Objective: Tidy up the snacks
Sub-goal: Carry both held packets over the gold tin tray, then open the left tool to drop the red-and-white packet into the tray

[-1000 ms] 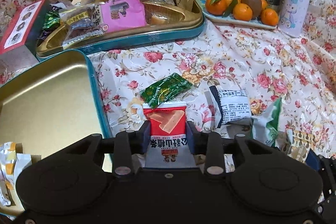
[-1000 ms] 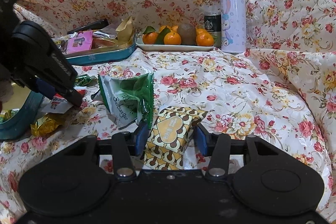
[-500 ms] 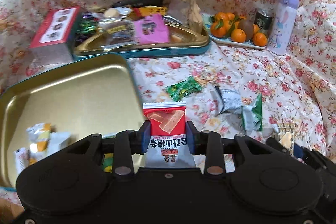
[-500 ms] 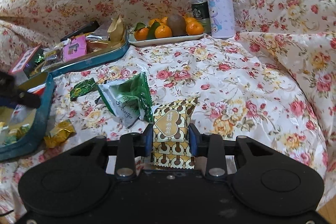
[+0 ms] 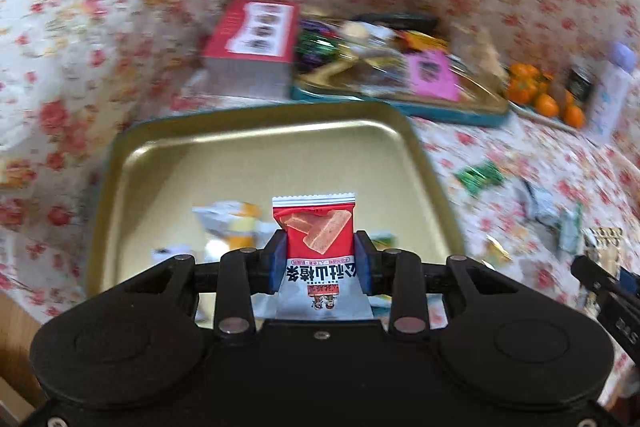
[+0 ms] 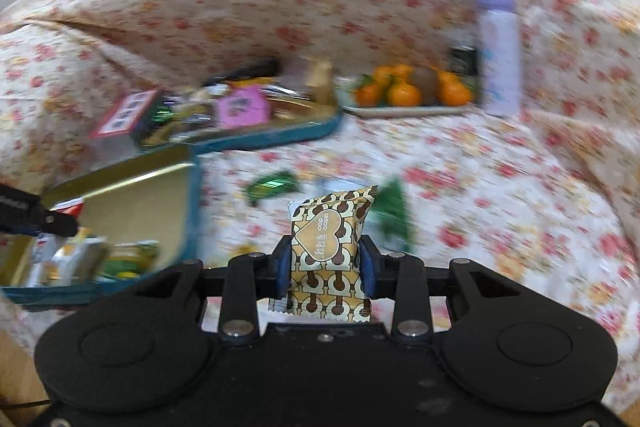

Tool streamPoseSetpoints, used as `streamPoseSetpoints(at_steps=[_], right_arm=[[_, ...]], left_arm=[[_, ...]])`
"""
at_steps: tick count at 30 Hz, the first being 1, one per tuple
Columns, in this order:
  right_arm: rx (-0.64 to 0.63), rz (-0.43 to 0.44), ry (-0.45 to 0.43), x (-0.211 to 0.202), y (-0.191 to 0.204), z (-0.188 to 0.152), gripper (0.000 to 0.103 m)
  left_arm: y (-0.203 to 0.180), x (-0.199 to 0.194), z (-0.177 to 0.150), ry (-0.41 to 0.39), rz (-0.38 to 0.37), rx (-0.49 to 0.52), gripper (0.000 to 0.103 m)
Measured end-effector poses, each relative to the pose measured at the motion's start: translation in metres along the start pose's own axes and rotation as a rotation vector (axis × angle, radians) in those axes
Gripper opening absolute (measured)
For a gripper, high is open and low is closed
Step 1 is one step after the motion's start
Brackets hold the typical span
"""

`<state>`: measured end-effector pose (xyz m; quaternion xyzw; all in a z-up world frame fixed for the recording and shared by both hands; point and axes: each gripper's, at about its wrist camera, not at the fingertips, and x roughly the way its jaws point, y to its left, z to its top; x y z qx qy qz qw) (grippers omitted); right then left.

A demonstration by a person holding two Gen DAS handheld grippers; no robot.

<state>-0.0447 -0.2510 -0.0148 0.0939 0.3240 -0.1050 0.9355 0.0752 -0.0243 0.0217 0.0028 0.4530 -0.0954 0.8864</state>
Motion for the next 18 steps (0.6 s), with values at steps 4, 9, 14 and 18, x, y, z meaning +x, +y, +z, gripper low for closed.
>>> streamPoseSetpoints(at_steps=[4, 9, 14, 18], right_arm=[[-0.028, 0.104, 0.011, 0.009, 0.033, 0.017, 0.035], [-0.089, 0.188, 0.033, 0.033, 0.072, 0.038, 0.035], [-0.150, 0.225, 0.070, 0.061, 0.109, 0.051, 0.035], [-0.168, 0.246, 0.125, 0.089, 0.131, 0.059, 0.035]], left_arm=[[0.025, 0.003, 0.011, -0.015, 0.053, -0.045, 0.043], [0.052, 0.015, 0.027, -0.013, 0.099, -0.088, 0.043], [0.065, 0.035, 0.039, 0.013, 0.119, -0.103, 0.043], [0.069, 0.050, 0.044, 0.035, 0.127, -0.102, 0.043]])
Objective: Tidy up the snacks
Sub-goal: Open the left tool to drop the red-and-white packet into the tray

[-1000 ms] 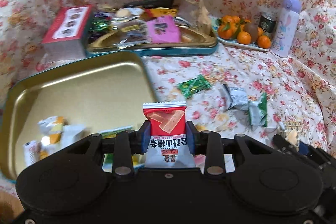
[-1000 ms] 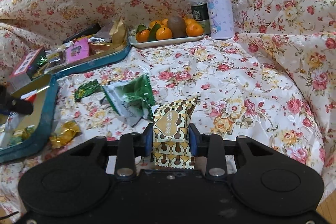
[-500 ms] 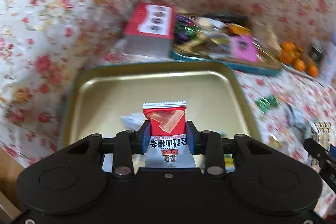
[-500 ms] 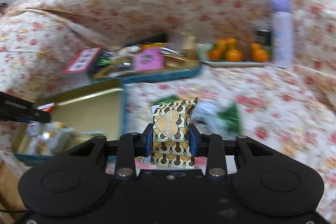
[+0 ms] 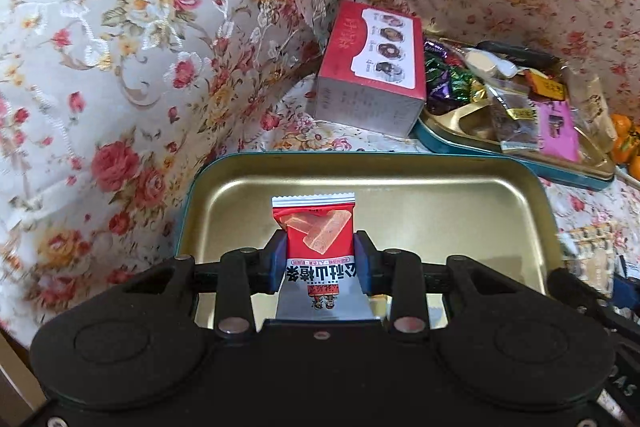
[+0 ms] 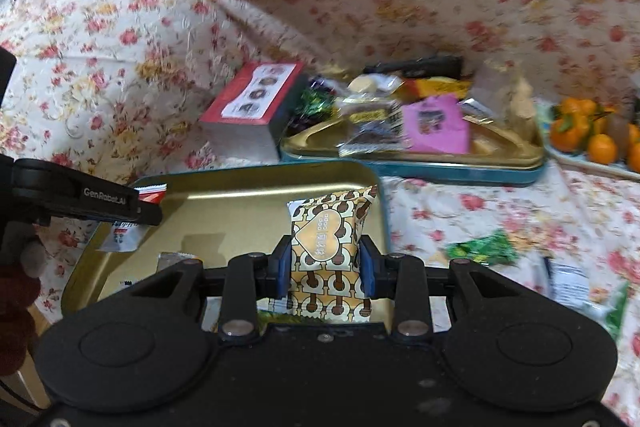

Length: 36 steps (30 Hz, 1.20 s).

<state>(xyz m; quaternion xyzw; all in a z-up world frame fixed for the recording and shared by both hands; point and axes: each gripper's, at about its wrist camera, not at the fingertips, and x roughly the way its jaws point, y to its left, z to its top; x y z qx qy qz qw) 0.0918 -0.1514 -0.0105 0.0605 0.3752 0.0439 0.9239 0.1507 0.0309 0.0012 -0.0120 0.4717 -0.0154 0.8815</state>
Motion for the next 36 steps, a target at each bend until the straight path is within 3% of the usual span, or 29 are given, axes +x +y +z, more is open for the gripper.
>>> streamPoseSetpoints(at_steps=[5, 17, 36], right_arm=[[-0.016, -0.003, 0.057, 0.027, 0.014, 0.006, 0.035], [-0.056, 0.000, 0.098, 0.048, 0.023, 0.008, 0.035], [-0.061, -0.004, 0.120, 0.055, 0.028, 0.005, 0.036]], left_arm=[[0.000, 0.015, 0.005, 0.021, 0.007, 0.004, 0.043], [0.003, 0.029, 0.006, 0.038, 0.024, 0.007, 0.043], [0.003, 0.021, 0.004, 0.012, 0.035, 0.016, 0.048]])
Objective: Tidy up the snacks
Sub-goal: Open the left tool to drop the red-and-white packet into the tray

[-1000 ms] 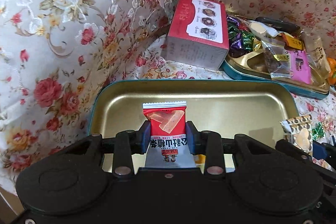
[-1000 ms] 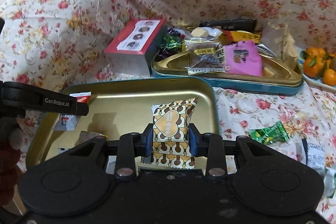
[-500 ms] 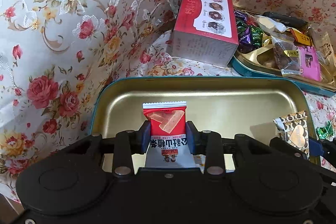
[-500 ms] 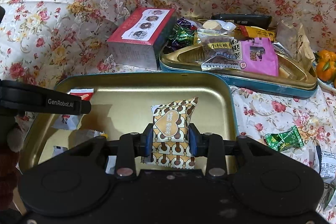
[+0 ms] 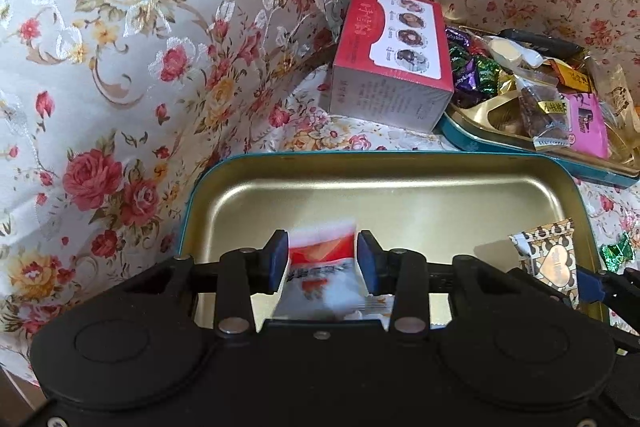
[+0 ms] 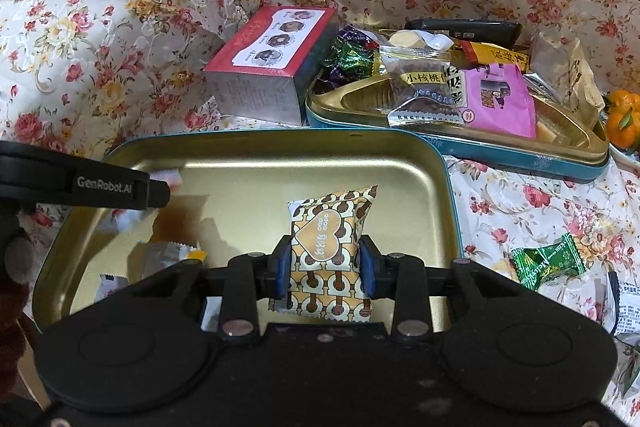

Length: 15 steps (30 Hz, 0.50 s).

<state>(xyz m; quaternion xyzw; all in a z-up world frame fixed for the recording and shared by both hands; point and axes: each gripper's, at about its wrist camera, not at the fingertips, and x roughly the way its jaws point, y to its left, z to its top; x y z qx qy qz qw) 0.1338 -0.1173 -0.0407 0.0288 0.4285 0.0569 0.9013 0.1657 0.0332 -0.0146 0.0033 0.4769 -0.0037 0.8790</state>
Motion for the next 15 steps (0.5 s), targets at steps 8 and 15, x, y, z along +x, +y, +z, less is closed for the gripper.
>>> streamPoseSetpoints(at_steps=[8, 15], right_arm=[[0.009, 0.000, 0.003, 0.000, -0.001, 0.000, 0.036], [0.018, 0.006, 0.004, -0.002, -0.001, -0.003, 0.036]], left_arm=[[0.000, -0.012, -0.001, -0.029, 0.006, -0.010, 0.048], [0.000, -0.031, -0.013, -0.051, 0.001, -0.029, 0.048]])
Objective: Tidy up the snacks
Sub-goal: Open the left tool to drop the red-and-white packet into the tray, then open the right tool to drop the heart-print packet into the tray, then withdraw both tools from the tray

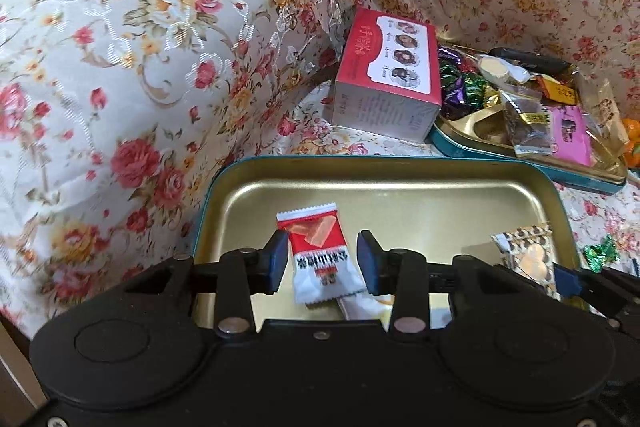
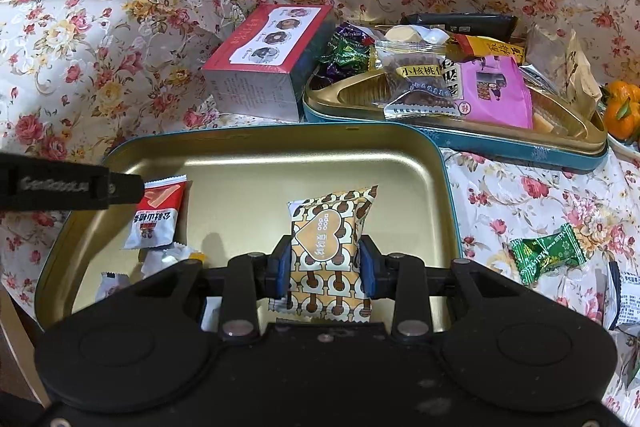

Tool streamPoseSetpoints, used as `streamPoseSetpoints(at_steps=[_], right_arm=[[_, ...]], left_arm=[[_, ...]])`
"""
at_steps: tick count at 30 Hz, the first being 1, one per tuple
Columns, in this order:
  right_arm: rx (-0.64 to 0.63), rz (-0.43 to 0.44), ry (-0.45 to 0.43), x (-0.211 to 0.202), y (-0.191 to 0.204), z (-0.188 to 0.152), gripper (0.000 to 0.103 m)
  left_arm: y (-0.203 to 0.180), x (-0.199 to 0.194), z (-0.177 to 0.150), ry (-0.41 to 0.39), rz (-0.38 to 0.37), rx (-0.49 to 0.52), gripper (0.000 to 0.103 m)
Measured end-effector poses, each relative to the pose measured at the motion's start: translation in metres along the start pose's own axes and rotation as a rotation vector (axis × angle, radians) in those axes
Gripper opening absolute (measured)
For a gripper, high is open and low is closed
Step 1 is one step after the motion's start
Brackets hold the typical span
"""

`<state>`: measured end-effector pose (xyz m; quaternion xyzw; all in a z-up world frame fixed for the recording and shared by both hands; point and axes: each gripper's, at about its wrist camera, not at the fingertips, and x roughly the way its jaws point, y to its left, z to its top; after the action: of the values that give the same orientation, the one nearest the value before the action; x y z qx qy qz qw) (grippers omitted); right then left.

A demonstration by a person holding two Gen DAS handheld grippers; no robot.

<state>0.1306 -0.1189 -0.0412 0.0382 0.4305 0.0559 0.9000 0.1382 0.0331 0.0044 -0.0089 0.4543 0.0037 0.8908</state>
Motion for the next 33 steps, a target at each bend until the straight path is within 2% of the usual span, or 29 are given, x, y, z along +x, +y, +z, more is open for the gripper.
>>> streamPoseSetpoints(at_steps=[11, 14, 18, 20, 26, 33], right_arm=[[0.008, 0.010, -0.017, -0.011, -0.001, -0.005, 0.038], [0.001, 0.008, -0.033, -0.018, 0.000, -0.007, 0.040], [-0.004, 0.015, -0.060, -0.028, 0.000, -0.010, 0.049], [-0.001, 0.016, -0.065, -0.032, -0.001, -0.011, 0.049], [0.026, 0.022, -0.122, -0.059, -0.010, -0.024, 0.049], [0.087, -0.017, -0.201, -0.101, -0.037, -0.054, 0.049]], left_arm=[[-0.008, -0.031, -0.025, -0.030, -0.021, 0.011, 0.048], [-0.011, -0.039, -0.031, -0.032, -0.031, 0.010, 0.048], [-0.016, -0.048, -0.038, -0.044, -0.032, 0.020, 0.048], [-0.018, -0.051, -0.041, -0.048, -0.030, 0.018, 0.048], [-0.027, -0.067, -0.055, -0.070, -0.028, 0.030, 0.048], [-0.054, -0.084, -0.076, -0.110, -0.047, 0.080, 0.048]])
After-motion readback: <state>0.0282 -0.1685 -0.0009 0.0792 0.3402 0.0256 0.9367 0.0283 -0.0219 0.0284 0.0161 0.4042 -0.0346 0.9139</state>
